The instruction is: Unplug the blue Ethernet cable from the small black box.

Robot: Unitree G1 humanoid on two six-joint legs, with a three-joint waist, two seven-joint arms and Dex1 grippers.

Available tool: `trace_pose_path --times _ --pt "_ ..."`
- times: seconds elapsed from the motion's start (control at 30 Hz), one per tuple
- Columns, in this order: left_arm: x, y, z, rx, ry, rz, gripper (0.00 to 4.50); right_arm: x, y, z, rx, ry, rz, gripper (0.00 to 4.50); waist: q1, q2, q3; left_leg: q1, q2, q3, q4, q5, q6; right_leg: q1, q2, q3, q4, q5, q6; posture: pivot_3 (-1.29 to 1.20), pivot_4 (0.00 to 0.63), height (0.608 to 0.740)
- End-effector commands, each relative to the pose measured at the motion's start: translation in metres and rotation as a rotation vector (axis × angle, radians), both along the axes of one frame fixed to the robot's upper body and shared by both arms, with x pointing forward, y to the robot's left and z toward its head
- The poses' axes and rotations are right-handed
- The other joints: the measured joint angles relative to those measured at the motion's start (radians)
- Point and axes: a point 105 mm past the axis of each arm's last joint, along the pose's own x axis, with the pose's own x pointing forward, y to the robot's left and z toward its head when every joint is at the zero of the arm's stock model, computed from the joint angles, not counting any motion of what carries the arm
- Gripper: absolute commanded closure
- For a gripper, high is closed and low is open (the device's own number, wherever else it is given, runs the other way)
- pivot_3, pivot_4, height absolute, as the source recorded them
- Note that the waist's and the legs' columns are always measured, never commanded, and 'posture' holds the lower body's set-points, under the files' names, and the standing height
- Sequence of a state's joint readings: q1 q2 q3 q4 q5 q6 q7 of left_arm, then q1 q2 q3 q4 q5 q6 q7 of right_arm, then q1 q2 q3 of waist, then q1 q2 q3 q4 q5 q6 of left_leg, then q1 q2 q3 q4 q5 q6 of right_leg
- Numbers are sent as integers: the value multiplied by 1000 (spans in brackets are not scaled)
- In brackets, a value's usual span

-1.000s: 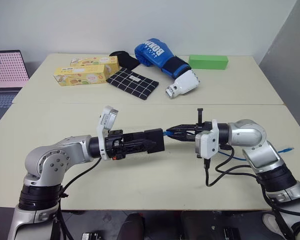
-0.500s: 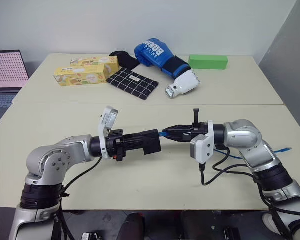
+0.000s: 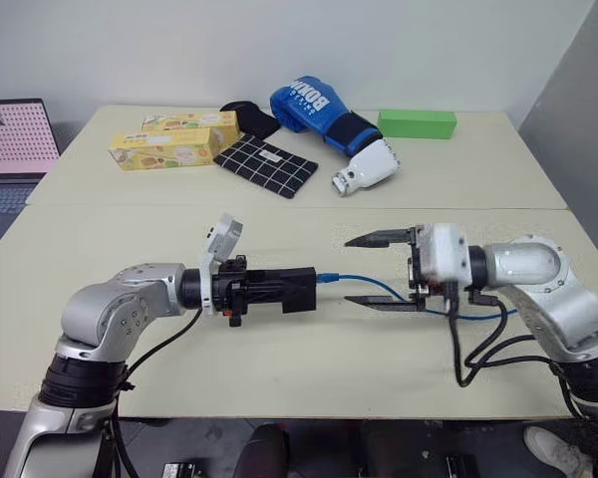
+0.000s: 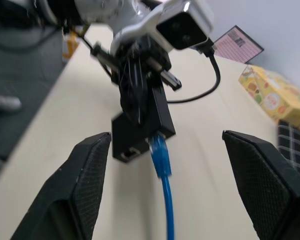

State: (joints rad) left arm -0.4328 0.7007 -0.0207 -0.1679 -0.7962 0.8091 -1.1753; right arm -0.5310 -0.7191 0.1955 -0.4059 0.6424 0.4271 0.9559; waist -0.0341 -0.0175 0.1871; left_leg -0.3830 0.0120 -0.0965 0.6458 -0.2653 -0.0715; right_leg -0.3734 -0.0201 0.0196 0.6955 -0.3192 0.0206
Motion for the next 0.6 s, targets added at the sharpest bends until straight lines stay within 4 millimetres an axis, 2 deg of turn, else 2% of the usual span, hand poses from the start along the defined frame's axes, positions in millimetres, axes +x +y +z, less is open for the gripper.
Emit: trace_pose_path --times 0.03,0.3,0.6 --pt "-4 -5 10 -21 -79 -71 3699 3 7 5 86 184 -46 877 1 0 0 0 0 1 0 0 0 0 1 -1 0 0 0 0 150 740" --pt "-5 -2 13 -47 -133 -95 3699 -2 13 -8 100 435 -28 877 2 0 0 -2 0 1 0 0 0 -1 2 -3 0 -1 -1 0 150 740" --pt "-6 -1 13 -34 -142 -108 3699 2 15 -15 66 469 -41 877 2 0 0 -2 -1 1 -1 0 0 -1 3 -3 0 -1 -1 0 150 740"
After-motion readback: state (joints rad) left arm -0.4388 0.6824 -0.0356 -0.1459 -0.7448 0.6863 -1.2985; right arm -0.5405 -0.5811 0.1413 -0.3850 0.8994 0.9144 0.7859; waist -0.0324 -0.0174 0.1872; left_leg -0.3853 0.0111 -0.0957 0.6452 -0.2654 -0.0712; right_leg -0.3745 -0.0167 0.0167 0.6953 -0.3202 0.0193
